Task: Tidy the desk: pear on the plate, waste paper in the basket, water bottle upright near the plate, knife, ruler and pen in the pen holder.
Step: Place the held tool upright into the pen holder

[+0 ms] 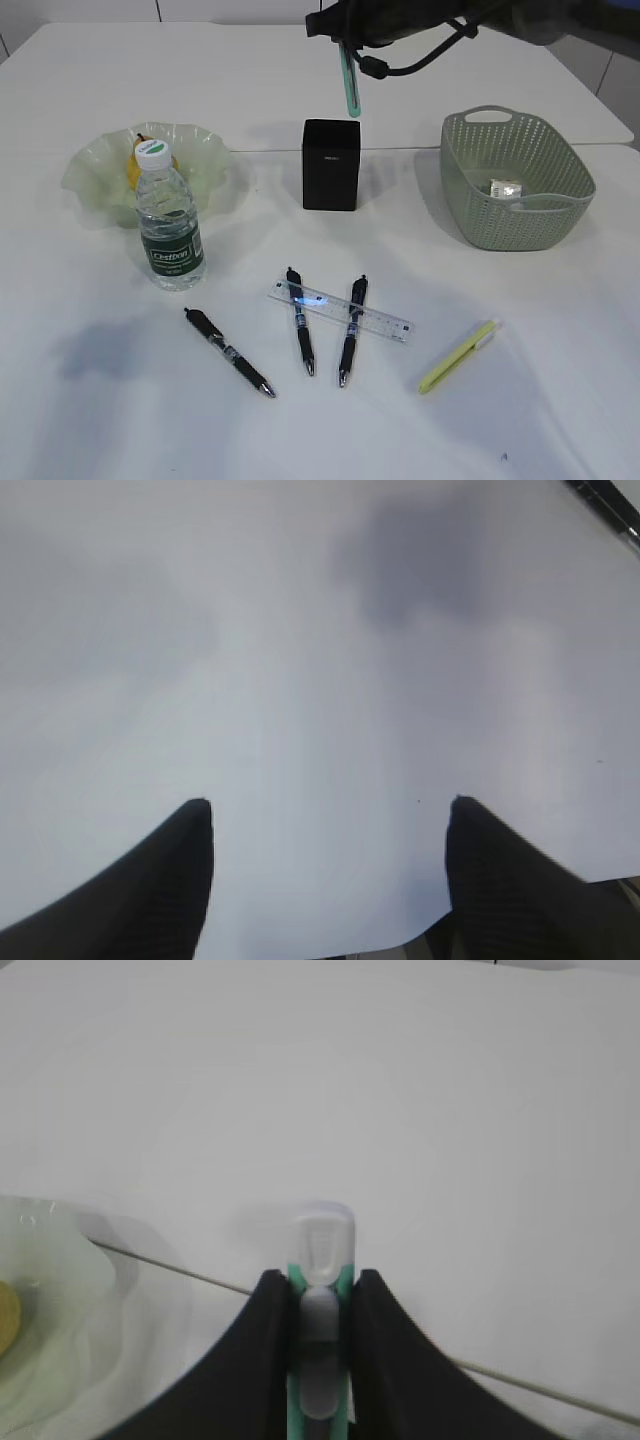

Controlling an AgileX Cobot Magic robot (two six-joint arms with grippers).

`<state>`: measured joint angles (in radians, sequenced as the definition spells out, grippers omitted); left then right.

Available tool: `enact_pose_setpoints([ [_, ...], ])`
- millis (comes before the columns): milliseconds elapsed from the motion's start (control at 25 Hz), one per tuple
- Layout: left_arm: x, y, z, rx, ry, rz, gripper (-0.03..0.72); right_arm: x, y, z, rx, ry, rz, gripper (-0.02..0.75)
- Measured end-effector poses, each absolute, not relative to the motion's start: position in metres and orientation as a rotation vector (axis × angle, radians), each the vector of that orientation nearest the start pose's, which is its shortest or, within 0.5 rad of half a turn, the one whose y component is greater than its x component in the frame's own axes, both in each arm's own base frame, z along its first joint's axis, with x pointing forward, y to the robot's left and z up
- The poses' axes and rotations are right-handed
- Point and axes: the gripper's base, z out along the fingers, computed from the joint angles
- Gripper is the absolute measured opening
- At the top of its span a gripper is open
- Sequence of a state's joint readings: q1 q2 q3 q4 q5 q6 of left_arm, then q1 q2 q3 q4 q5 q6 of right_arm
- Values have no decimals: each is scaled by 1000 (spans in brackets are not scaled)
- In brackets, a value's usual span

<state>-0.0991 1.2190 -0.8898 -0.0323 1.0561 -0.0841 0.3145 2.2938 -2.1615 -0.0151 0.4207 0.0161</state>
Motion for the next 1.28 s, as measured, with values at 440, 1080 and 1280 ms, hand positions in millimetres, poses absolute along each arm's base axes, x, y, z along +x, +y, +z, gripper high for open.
enact_pose_setpoints([
  [440,211,-24,275,3,2868,-82,510,541,176,247,-295,1901,212,120],
  [1080,212,-24,275,3,2863,-82,510,549,179,199,-278,1983,232,120],
  [1280,212,-24,275,3,2863,-82,510,549,179,192,-280,1998,230,157],
])
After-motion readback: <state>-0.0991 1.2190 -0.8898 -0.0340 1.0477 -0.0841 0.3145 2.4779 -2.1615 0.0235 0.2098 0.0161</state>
